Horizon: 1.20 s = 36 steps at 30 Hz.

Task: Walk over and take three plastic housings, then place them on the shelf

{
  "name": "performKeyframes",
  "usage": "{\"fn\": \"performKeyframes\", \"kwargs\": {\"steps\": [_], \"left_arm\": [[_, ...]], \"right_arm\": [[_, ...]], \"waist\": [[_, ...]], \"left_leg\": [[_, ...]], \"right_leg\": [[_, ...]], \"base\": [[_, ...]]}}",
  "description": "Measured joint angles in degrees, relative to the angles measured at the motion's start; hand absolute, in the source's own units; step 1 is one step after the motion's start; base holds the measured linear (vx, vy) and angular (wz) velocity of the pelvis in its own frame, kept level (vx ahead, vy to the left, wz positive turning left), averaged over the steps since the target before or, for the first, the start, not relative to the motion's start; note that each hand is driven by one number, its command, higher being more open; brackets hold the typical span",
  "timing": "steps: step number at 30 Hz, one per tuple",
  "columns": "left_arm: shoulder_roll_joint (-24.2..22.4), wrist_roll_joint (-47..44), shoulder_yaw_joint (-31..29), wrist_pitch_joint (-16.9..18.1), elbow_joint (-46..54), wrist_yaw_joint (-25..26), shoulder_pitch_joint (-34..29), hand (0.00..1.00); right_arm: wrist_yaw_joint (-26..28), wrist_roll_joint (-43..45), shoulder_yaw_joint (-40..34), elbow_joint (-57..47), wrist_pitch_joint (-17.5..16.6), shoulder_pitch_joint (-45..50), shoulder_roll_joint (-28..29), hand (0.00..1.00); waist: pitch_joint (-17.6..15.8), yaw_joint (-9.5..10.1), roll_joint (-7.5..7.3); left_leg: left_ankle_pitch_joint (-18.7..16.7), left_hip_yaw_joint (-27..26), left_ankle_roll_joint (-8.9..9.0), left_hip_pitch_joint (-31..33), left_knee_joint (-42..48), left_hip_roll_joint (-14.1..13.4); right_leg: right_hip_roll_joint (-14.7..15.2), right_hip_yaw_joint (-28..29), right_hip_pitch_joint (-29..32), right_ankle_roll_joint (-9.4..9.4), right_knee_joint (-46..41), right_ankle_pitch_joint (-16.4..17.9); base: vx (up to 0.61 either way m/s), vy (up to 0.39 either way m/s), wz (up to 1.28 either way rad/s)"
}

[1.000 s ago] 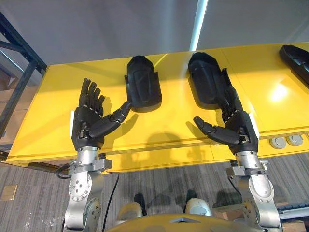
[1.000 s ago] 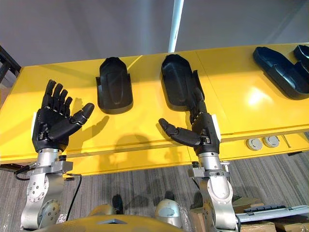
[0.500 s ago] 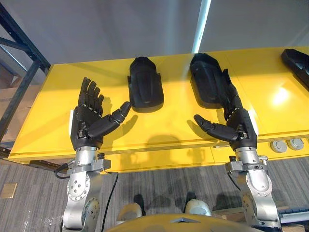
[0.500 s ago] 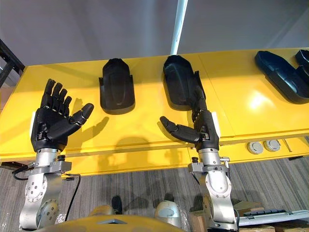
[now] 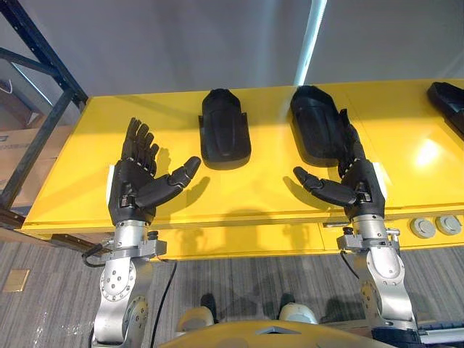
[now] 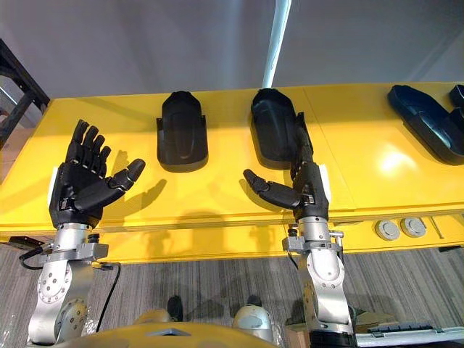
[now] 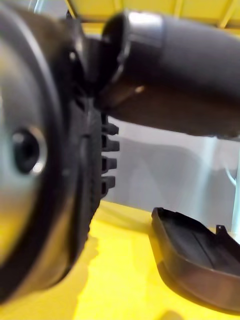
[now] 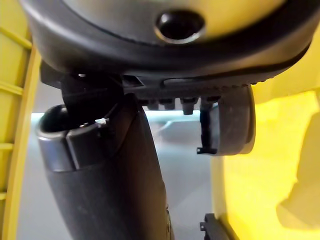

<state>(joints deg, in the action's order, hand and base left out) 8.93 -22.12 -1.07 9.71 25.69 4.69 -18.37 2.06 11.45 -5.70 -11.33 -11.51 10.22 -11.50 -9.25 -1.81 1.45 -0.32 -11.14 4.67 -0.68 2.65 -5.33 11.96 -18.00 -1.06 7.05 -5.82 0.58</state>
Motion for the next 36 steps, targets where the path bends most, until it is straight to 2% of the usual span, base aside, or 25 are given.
{"fn": "performKeyframes", "kwargs": {"steps": [8, 16, 26, 31, 36], "left_arm": [[-0.01, 0.01, -0.09, -0.01, -0.89, -1.22, 0.06, 1.0], [-0.01, 0.0, -0.61, 0.0, -0.88, -2.44, 0.98, 1.0], [-0.03, -0.51, -1.94, 0.0, -0.72, -6.22, 4.01, 1.0], [-0.1, -0.5, -0.93, 0.0, -0.7, -6.28, 5.21, 1.0], [-0.15, -0.63, 0.78, 0.0, -0.7, -6.53, 5.28, 1.0]], "right_arm": [[-0.78, 0.0, 0.06, 1.87, -0.01, -0.13, 0.0, 1.0], [-4.04, 0.02, 0.02, 1.86, -0.19, -0.62, 0.05, 1.0], [-8.14, 0.13, -0.07, -3.11, -1.35, -2.09, 2.17, 1.0], [-10.43, 0.12, -0.62, -3.69, -1.41, -0.8, 5.57, 1.0], [-13.24, 0.18, -3.0, -4.09, -1.4, 3.86, 7.51, 1.0]], "waist": [[1.46, 0.16, -0.1], [2.77, 0.19, -0.21], [3.9, 0.31, -1.08], [4.29, -0.17, -1.22], [4.41, -1.67, -1.01]], "left_leg": [[0.78, 0.39, 0.06, -1.17, -1.85, 0.18], [1.59, 0.06, -0.12, -1.83, -4.1, 0.64], [1.96, -1.06, -0.04, -3.82, -5.95, 0.59], [1.89, -3.58, -0.06, -3.92, -6.34, 0.6], [1.67, -5.9, 0.09, -4.61, -6.9, 0.54]], "right_leg": [[-0.1, -0.69, -1.19, 0.13, 0.98, -0.12], [-0.23, -0.69, -1.63, 0.24, 3.13, -1.35], [-0.54, 0.15, -2.53, 0.24, 3.86, -1.74], [-1.0, 2.65, -1.91, 0.26, 6.39, -3.68], [-1.33, 4.47, -1.02, 0.25, 7.07, -4.26]], "base": [[0.0, -0.004, 0.03], [0.0, 0.002, 0.0], [0.0, 0.001, -0.04], [-0.02, 0.011, -0.26], [0.0, 0.004, -0.23]]}}
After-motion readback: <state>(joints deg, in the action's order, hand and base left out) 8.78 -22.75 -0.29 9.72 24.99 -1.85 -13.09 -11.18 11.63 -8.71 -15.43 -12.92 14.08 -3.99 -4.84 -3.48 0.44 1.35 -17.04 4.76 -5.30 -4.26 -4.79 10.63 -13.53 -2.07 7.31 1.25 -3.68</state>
